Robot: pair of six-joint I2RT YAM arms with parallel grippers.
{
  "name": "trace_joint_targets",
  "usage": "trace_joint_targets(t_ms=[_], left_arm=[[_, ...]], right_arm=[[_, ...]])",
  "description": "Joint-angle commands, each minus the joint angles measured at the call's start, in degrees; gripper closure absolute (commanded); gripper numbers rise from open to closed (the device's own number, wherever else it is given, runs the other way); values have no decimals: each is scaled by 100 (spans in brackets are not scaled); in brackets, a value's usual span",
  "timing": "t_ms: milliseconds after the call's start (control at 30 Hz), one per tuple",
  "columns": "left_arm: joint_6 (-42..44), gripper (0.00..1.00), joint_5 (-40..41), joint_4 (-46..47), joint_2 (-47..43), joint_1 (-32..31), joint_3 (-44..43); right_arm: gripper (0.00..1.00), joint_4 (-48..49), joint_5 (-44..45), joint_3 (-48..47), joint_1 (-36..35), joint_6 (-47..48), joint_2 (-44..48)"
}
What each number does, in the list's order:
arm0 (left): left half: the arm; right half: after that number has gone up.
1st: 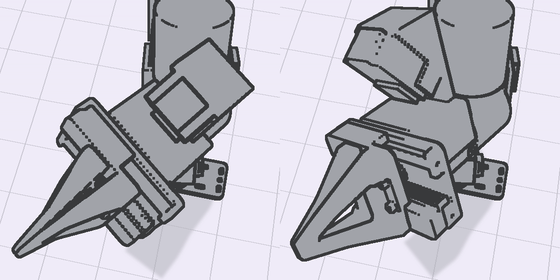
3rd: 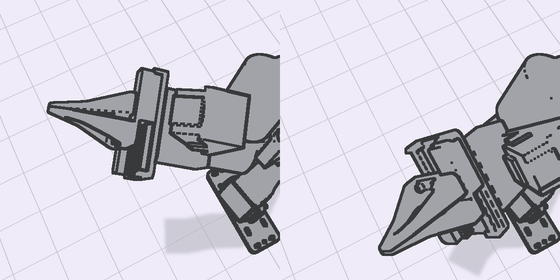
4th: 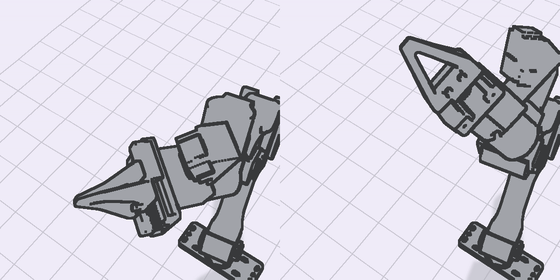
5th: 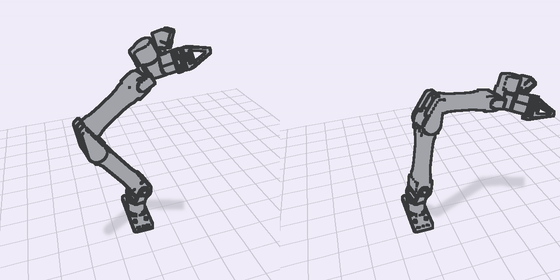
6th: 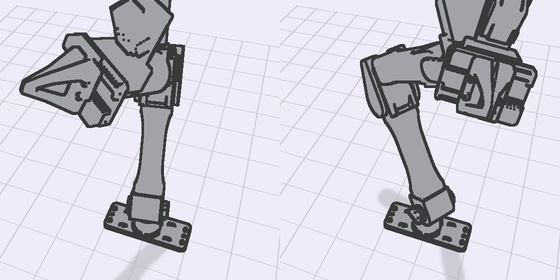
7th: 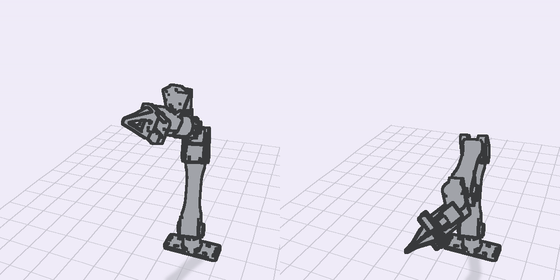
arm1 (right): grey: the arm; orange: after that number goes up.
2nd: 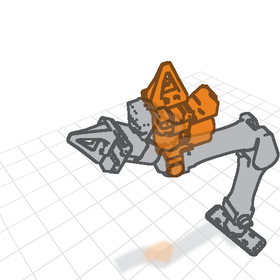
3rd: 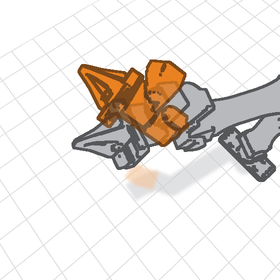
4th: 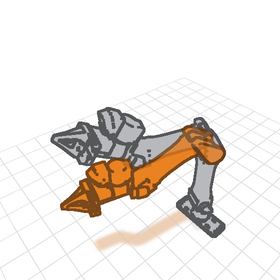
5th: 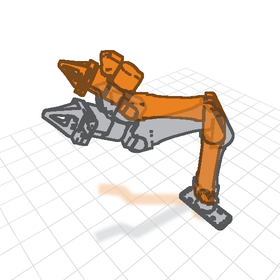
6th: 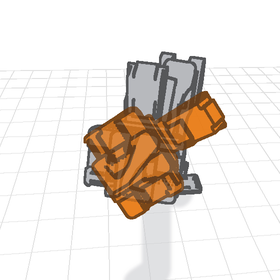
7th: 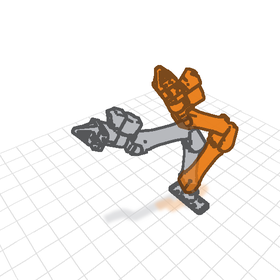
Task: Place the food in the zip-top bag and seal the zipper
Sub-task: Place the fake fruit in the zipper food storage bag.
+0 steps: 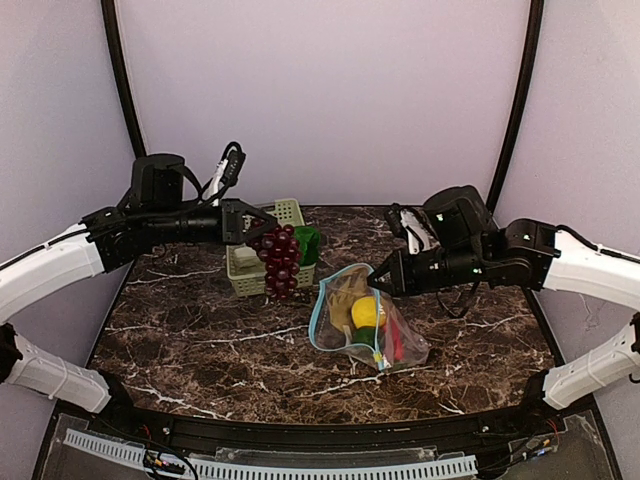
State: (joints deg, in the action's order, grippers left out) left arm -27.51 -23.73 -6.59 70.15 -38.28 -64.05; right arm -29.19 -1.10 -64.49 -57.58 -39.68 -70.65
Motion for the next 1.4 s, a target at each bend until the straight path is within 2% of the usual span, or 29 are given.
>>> trace_joint_targets(t_ms=[0,267,600,967,1367], left_arm=[[52,99,19,-85,-377,-506,-207],[31,99,461,-56,-401,-1589,-484],[469,99,1000,603,251,-2725,-837],[1042,99,1772,1127,879,-2900,-837],[1110,99,1846,1301,834,-2896,-1341]], right_arm=[[100,186,91,-132,50,20,188],[100,240,13,-42,47,-6,330],[100,373,-77,160,46,-117,548],[100,334,-106,400,48,-275,1088],[100,338,-76,464,46,-321,1056]])
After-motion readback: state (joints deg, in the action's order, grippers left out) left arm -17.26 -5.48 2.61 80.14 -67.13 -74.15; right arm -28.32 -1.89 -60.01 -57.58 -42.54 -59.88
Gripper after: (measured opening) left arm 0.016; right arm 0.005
